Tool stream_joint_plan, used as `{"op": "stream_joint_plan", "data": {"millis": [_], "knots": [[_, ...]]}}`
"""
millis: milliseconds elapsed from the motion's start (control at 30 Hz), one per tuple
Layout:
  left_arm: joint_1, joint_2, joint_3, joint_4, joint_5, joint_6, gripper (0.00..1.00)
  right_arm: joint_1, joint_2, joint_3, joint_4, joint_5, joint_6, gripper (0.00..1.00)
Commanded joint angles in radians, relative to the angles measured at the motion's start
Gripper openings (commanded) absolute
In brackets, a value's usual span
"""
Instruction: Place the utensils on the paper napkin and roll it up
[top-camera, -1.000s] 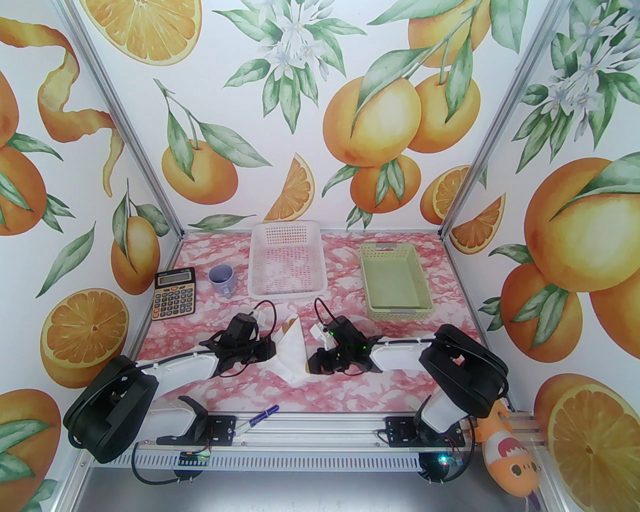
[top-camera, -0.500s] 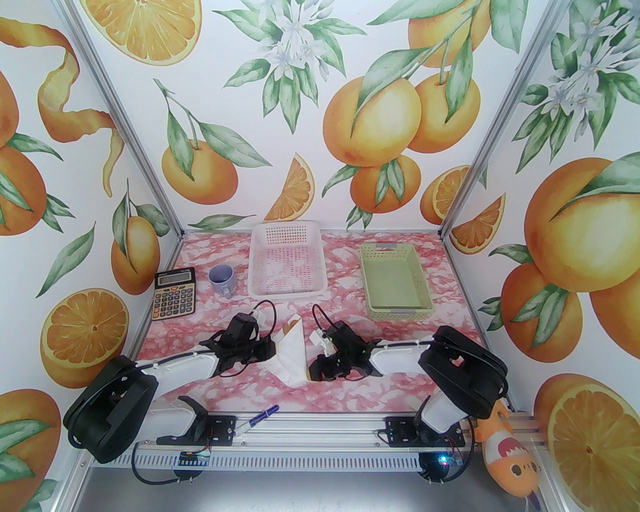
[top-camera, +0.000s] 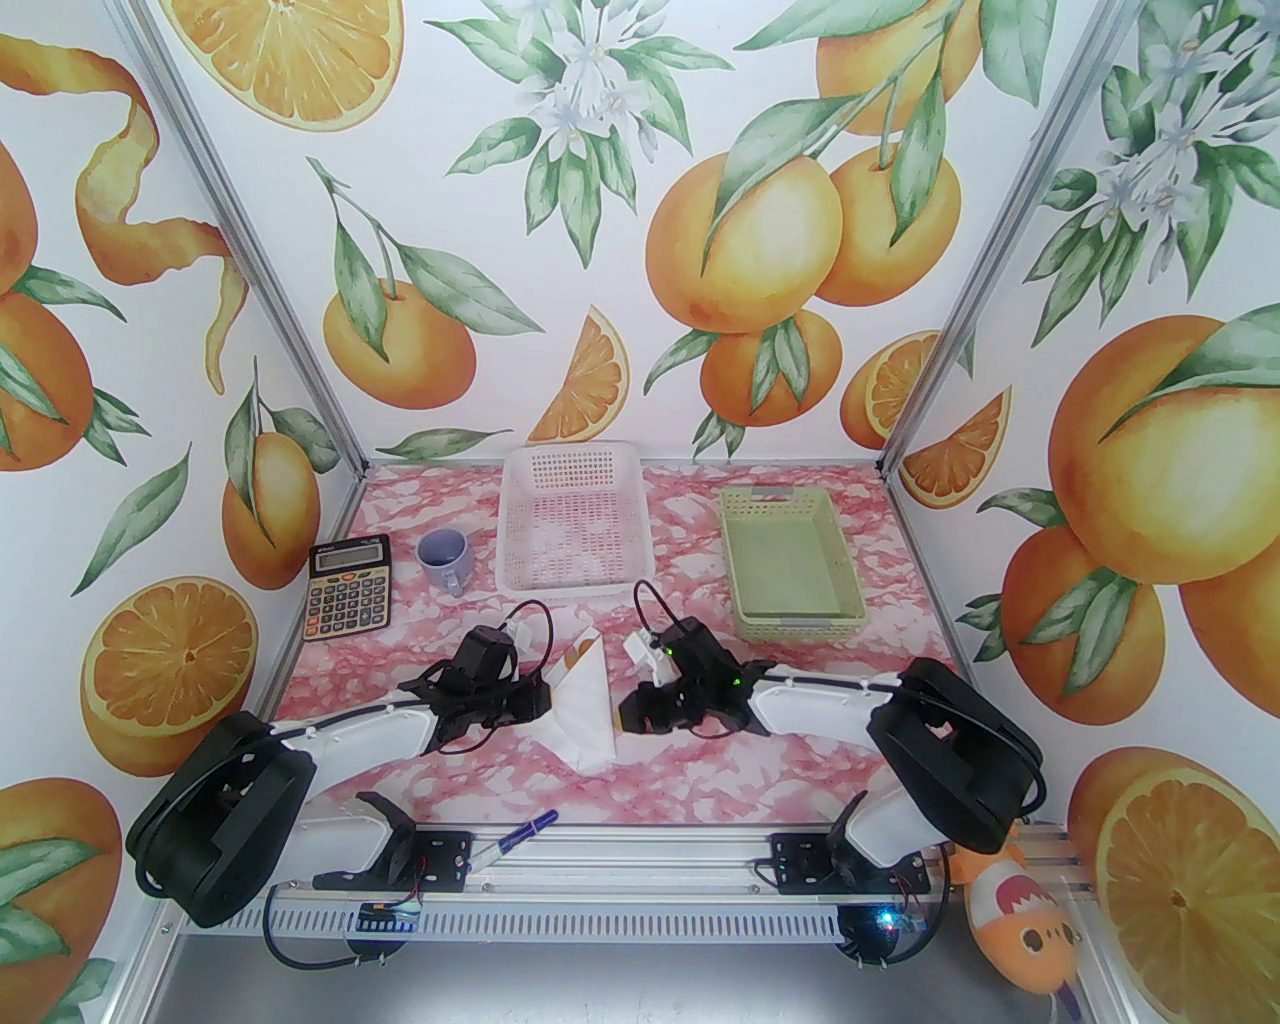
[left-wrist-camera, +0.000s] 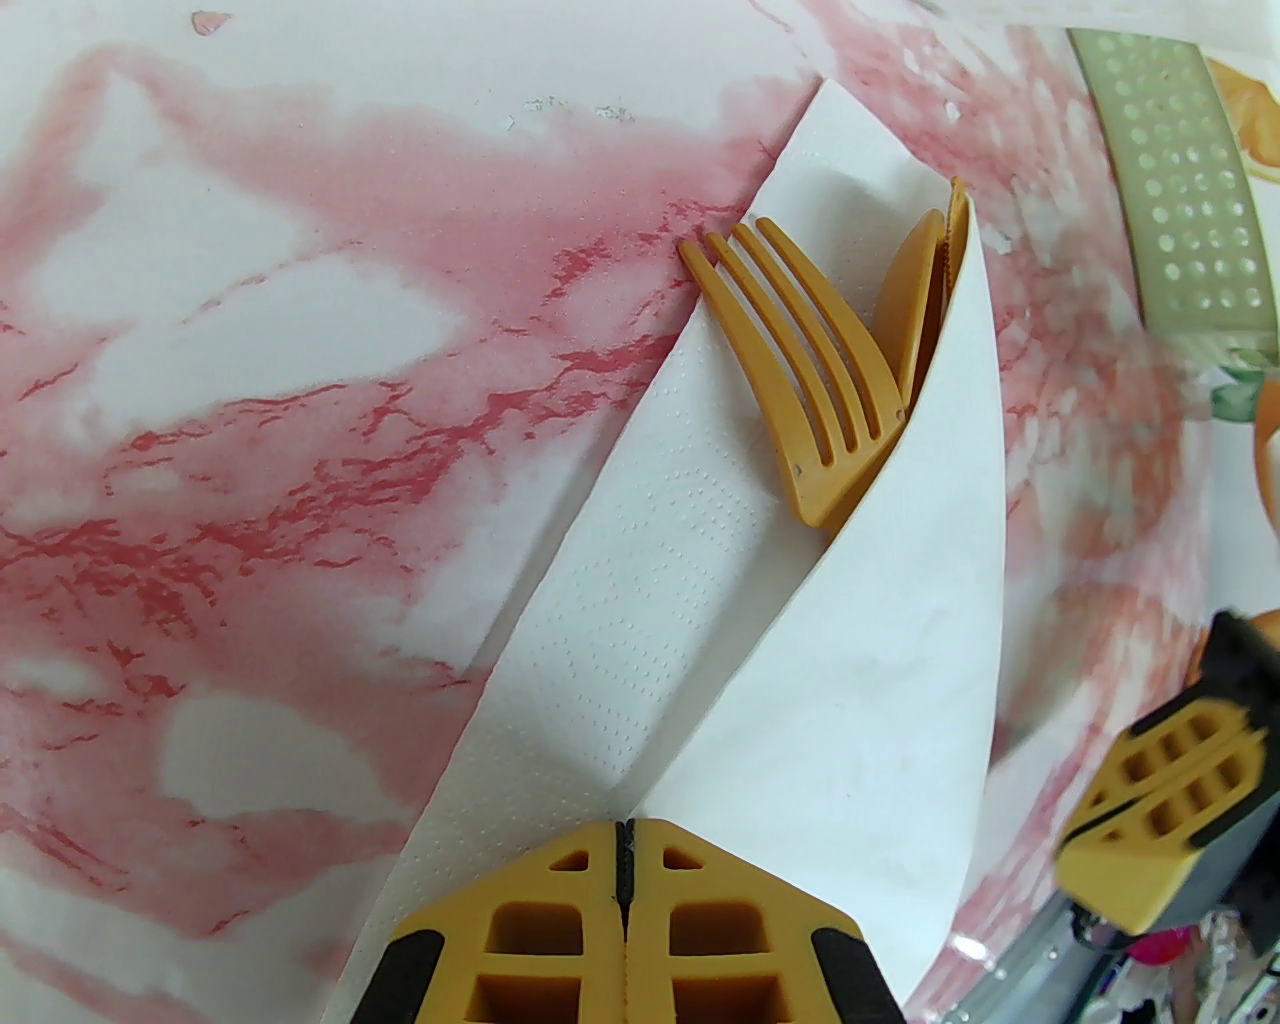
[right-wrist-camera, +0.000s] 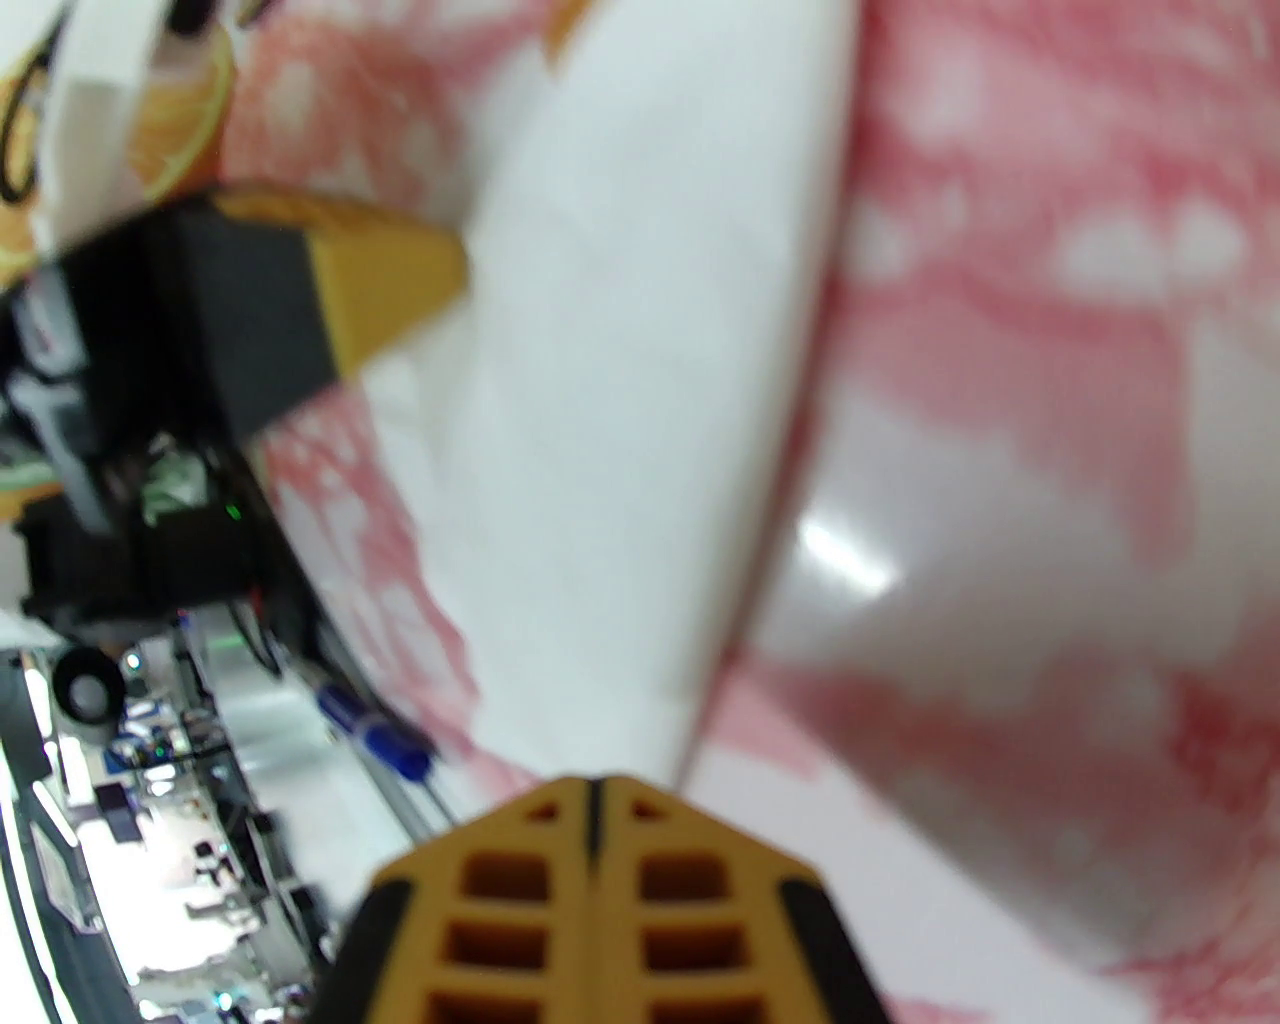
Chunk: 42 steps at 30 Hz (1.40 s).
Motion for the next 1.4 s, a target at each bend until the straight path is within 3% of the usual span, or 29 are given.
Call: {"op": "stream_joint_plan", "data": {"millis": [0, 100, 533, 1367], "knots": [[0.003, -0.004, -0.005, -0.084, -0.051, 0.015, 0.00, -0.043, 0.059, 0.017, 0.167, 0.007, 0.045, 0.00], [0.003, -0.007, -0.009, -0.087, -0.053, 0.015, 0.00, -0.061, 0.110, 0.042, 0.261, 0.025, 0.072, 0.00], [0.000, 0.011, 0.002, -0.089, -0.052, 0.018, 0.00, -0.081, 0.290, 0.171, 0.290, 0.057, 0.054, 0.00], [-0.005, 0.007, 0.001, -0.092, -0.054, 0.013, 0.00, -0.089, 0.290, 0.215, 0.060, 0.137, -0.069, 0.00]]}}
